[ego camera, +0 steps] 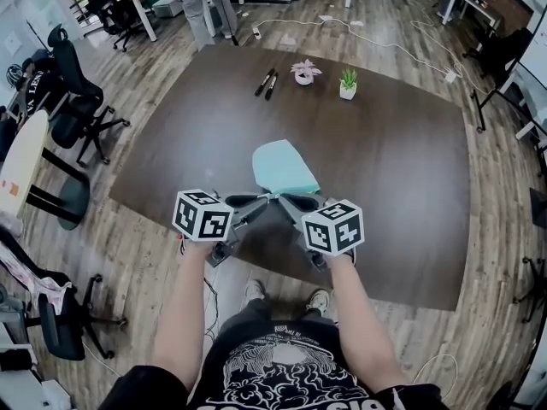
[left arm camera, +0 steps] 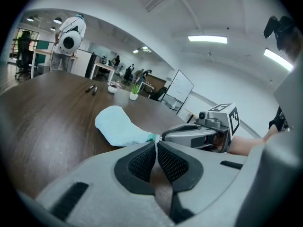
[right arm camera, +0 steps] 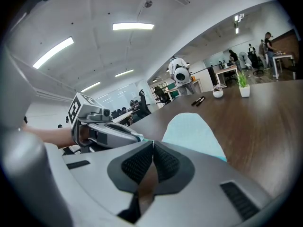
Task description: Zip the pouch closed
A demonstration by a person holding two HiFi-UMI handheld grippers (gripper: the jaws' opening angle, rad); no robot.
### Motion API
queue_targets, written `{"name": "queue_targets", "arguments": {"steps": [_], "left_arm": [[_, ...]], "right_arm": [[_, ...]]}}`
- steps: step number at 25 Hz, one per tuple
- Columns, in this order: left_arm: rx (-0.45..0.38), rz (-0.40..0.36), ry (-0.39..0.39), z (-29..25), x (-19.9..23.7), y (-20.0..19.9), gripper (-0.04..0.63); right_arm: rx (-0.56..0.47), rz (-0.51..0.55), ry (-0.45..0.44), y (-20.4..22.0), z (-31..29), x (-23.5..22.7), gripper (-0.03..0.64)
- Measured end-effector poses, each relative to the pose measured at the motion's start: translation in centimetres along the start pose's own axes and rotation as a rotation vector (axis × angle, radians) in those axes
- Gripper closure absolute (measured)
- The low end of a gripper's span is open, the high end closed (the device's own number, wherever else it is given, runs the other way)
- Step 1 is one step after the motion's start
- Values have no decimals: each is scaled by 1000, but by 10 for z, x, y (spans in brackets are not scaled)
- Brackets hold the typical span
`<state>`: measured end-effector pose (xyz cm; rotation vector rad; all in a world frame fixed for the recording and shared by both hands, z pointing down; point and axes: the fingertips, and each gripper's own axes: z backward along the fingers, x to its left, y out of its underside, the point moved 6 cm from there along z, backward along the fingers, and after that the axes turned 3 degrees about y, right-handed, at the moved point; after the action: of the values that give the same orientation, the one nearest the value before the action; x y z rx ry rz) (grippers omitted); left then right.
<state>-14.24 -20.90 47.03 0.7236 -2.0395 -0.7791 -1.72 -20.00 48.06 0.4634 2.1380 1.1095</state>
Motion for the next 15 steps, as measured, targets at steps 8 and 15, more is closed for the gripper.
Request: {"name": "queue_targets", "arguments": {"steps": [8, 15], "left_arm": [[-5, -2, -13, 0, -2, 1, 572], [-26, 14, -30, 6, 1, 2, 572]], "right_arm": [[-10, -1, 11, 1, 2, 2, 614], [-17, -11, 27, 1, 2, -1, 615]]}}
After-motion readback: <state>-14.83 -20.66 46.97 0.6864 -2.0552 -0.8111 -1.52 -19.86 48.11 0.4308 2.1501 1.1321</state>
